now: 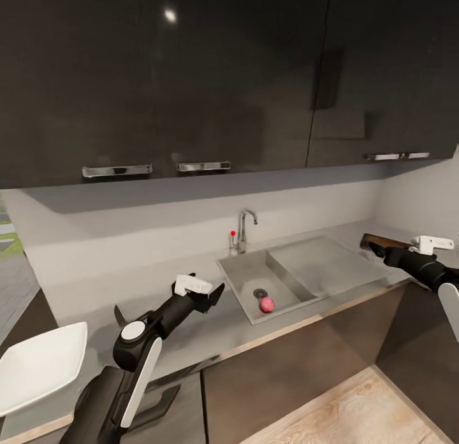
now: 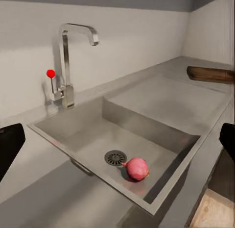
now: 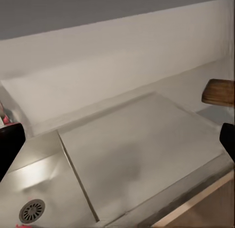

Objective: In the kitchen, take the Vidalia onion out of the sink, dice it on the chopping board with the paring knife, put the diced onion into the bowl on the countertop, then place both the paring knife and the chopping board into the sink.

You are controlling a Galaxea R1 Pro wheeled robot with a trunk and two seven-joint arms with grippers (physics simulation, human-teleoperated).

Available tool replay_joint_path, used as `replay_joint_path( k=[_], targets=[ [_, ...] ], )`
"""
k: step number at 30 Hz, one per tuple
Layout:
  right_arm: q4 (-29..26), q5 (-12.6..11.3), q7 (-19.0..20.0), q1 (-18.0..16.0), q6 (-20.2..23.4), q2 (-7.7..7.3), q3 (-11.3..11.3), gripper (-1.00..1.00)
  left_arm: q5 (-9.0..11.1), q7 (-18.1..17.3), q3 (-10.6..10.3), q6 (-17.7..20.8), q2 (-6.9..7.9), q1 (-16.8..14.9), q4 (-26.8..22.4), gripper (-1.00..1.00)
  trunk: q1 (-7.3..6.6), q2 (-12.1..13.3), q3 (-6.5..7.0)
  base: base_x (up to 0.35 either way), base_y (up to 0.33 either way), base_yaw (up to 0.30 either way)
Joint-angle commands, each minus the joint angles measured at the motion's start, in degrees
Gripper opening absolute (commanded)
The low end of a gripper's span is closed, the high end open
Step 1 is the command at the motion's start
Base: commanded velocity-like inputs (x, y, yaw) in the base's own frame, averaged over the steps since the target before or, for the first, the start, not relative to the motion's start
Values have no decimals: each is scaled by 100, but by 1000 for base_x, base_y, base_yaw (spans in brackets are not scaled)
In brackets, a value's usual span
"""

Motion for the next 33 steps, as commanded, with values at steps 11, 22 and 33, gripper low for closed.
replay_joint_path(
  k=[11, 22, 33],
  targets=[
    [-2, 0, 227, -2, 55, 2, -14, 100, 17, -10, 7, 39, -6, -2, -6, 100, 3, -4, -17, 115, -213, -287],
    [-2, 0, 323, -2, 57, 9, -18, 100, 17, 14, 11, 47, -15, -1, -6, 100, 3, -4, -17, 181, -285, -55],
    [-2, 0, 324, -4, 57, 10, -18, 100, 17, 112, 14, 51, -15, -2, -6, 100, 3, -4, -17, 226, -285, -253]
  ],
)
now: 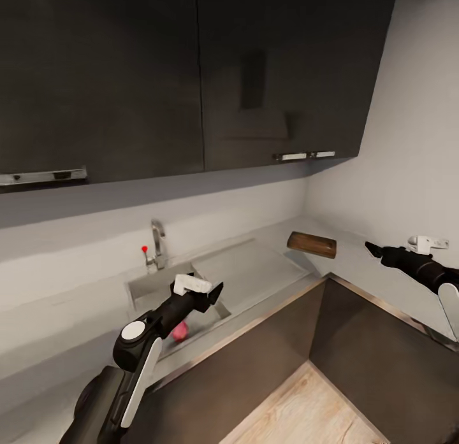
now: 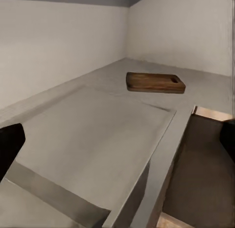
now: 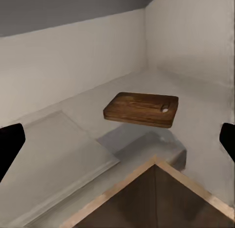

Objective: In the kitchen, take the Vidalia onion out of the sink, dice it on the chopping board with the paring knife, put the diced onion into the bowl on the countertop, then place both the paring knife and the chopping board into the sink.

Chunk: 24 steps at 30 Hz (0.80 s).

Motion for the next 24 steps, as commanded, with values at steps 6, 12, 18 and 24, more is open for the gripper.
replay_joint_path(
  k=[6, 12, 18, 24],
  targets=[
    [-1, 1, 27, 0, 28, 0, -10, 100, 18, -14, 7, 46, -3, -2, -6, 100, 5, -4, -3, 229, -285, -244],
    [-1, 1, 27, 0, 28, 0, -10, 100, 17, -14, 7, 47, -3, -1, -6, 100, 5, -4, -3, 239, -277, -234],
    [-1, 1, 27, 0, 28, 0, -10, 100, 17, -14, 15, 47, -3, -1, -2, 100, 5, -4, -3, 273, -238, -221],
    [-1, 1, 27, 0, 28, 0, -10, 100, 18, -14, 16, 47, -3, 0, 0, 100, 5, -4, -3, 318, -120, -172]
  ],
)
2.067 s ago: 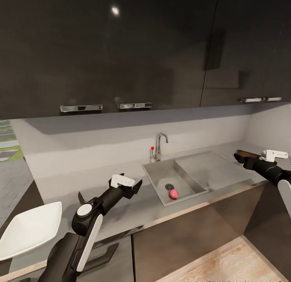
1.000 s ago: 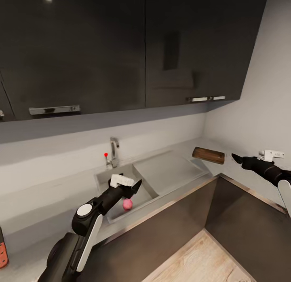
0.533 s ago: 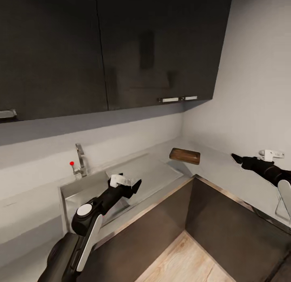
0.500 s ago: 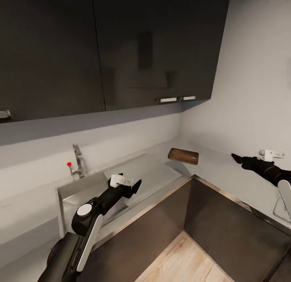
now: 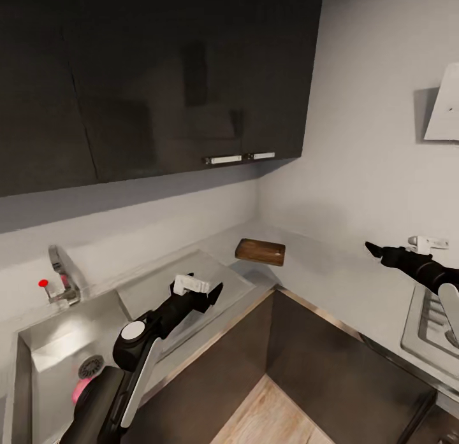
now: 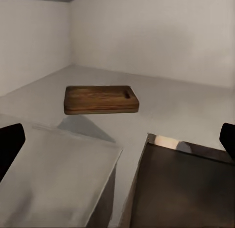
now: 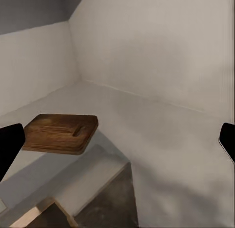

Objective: In the kitchen, take the Vidalia onion out of the sink, dice it on the chopping board with the paring knife, put the diced onion into the bowl on the countertop, then place both the paring knife and the chopping board into the sink.

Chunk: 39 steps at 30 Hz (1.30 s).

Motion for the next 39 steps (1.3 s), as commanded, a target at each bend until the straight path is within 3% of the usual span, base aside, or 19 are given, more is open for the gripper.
replay_joint_path(
  k=[1, 14, 25, 39],
  targets=[
    [-2, 1, 27, -3, 30, 1, -9, 100, 16, -17, 6, 39, -3, -1, -6, 100, 6, -4, -2, 336, -37, -75],
    [-2, 1, 27, -3, 30, 1, -9, 100, 17, -17, 6, 32, 6, -1, -3, 100, 6, -4, -2, 341, -17, -11],
    [-2, 1, 27, -3, 30, 1, -9, 100, 17, -17, 6, 30, 6, -4, -3, 100, 6, -4, -2, 290, -184, 216],
    [-2, 1, 27, -4, 30, 1, -9, 100, 17, -17, 6, 24, 6, -2, -3, 100, 6, -4, -2, 109, -159, 25]
  ],
)
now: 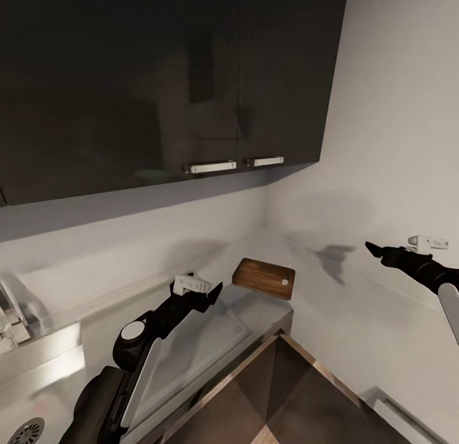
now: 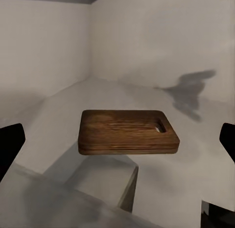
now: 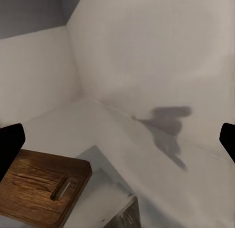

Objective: In the kitchen, take the Vidalia onion out of the sink, dice it on the chopping board with the paring knife, put the diced onion into the bowl on the countertop, then place both the paring knife and the chopping board into the sink.

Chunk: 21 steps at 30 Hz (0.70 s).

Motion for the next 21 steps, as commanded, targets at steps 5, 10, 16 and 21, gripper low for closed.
replay_joint_path(
  k=[5, 10, 16, 21],
  targets=[
    [-2, 1, 26, -3, 31, 0, -9, 100, 16, -17, 8, 37, 3, -2, -6, 100, 2, -5, -3, 4, -7, 0],
    [-2, 1, 26, -2, 31, 0, -12, 100, 16, -17, 11, 36, -1, -1, -5, 100, 2, -5, -3, 34, -11, 45],
    [-2, 1, 26, -1, 31, 0, -17, 100, 17, -17, 11, 36, -2, -2, -6, 100, 2, -5, -3, 184, -131, 225],
    [-2, 1, 26, -3, 31, 0, -17, 100, 16, -17, 14, 36, -3, -2, -5, 100, 2, -5, -3, 248, -195, 248]
  ],
)
